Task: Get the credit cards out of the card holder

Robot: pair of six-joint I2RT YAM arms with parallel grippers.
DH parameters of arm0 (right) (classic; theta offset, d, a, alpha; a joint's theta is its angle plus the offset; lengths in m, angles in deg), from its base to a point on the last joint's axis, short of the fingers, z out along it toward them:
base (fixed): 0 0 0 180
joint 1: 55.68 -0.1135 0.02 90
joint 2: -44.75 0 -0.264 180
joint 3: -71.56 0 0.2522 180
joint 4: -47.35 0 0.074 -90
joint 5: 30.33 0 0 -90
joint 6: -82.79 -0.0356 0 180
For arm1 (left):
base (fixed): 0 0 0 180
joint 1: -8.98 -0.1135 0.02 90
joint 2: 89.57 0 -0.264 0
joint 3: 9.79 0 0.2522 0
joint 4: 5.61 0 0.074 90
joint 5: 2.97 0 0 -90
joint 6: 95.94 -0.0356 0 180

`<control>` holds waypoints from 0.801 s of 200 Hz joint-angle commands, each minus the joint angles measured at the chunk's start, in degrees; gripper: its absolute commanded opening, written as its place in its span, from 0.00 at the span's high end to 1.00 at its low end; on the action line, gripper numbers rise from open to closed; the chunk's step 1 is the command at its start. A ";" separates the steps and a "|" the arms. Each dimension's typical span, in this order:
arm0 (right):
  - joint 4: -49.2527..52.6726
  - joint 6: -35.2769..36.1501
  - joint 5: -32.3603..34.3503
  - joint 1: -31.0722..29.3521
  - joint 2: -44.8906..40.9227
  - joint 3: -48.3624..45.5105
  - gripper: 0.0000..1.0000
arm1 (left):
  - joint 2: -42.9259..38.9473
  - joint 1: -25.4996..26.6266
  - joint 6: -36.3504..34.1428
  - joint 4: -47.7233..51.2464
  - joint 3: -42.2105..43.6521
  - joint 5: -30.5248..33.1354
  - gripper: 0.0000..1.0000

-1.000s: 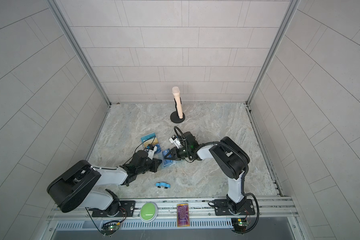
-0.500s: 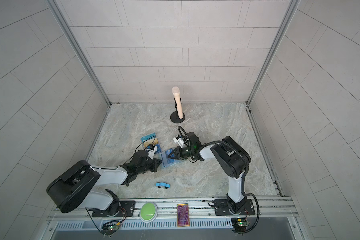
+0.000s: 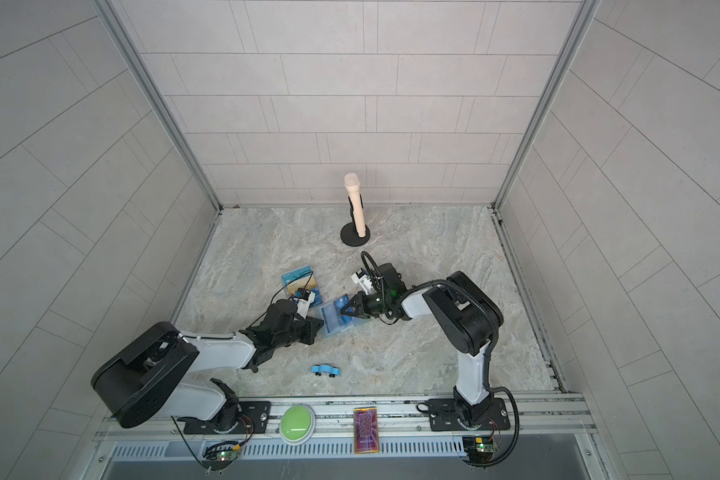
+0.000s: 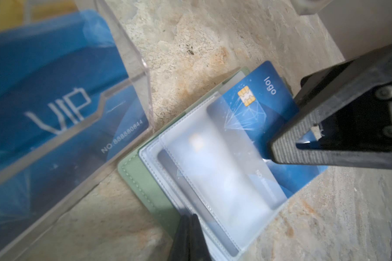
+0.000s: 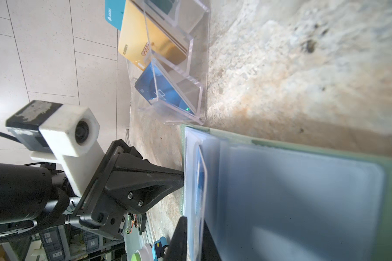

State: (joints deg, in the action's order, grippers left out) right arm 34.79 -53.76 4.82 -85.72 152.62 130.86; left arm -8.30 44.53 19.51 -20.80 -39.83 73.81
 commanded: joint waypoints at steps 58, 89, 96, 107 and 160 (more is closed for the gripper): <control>9.48 7.21 3.47 1.65 -5.29 -0.81 0.92 | 0.01 0.22 -4.17 7.04 -1.38 -0.74 0.96; 13.29 9.85 4.94 2.08 -7.42 -1.04 0.94 | -0.48 0.31 -4.64 8.25 -2.01 -1.20 0.93; 14.30 10.50 5.29 2.18 -7.93 -0.98 0.94 | -0.88 0.31 -4.62 8.48 -1.98 -1.12 0.92; 16.19 11.85 6.16 2.45 -8.88 -1.02 0.95 | -1.93 0.31 -4.70 9.10 -2.09 -1.02 0.91; 26.39 21.99 8.36 2.89 -14.25 0.67 0.95 | -10.34 0.35 -6.66 16.28 -4.12 -1.16 0.80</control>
State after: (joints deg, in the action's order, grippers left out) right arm 54.87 -38.87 11.80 -83.12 141.63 130.31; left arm -14.72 44.64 14.84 -10.31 -41.79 72.70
